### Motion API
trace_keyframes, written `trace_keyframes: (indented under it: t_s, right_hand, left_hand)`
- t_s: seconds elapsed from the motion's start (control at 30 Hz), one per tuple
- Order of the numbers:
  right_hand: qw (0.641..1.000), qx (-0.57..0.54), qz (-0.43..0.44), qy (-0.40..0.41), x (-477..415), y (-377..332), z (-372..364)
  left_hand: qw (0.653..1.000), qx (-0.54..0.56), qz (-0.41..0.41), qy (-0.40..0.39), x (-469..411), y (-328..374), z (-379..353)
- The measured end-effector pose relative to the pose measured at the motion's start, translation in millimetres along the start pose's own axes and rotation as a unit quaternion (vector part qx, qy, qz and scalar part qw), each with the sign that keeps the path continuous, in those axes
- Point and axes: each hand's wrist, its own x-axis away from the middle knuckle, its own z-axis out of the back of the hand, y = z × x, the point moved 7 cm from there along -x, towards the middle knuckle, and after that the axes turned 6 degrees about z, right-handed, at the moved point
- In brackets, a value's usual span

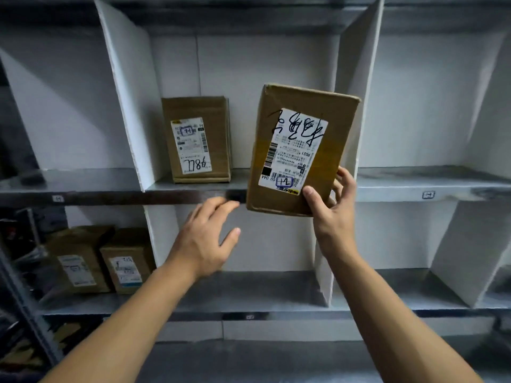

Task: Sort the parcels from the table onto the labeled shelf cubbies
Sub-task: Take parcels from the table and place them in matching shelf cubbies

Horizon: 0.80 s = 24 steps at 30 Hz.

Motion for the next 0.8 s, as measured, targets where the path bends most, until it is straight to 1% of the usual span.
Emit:
trace_keyframes:
  t_s: [0.17,0.3,0.57,0.63,0.8]
  right_hand:
    - [0.999,0.032,0.010,0.000,-61.5,10.8,-10.8]
    - [0.995,0.098,0.003,-0.013,-94.8,27.2,-18.0]
    - [0.974,0.208,-0.055,-0.069,-122.6,68.0,-25.9]
    - [0.968,0.231,-0.069,-0.068,-127.9,71.4,-27.0]
    - [0.963,0.246,-0.095,-0.052,-134.6,75.4,-29.6]
  left_hand:
    - [0.999,-0.036,-0.015,-0.021,-26.9,-2.0,4.1]
    - [0.999,-0.045,-0.017,-0.020,-45.9,-7.5,3.0]
    - [0.999,-0.041,-0.014,-0.017,-70.6,-17.2,2.0]
    - [0.999,-0.039,-0.010,-0.021,-71.9,-18.7,1.6]
    - [0.999,-0.041,-0.006,-0.017,-68.6,-17.7,4.7]
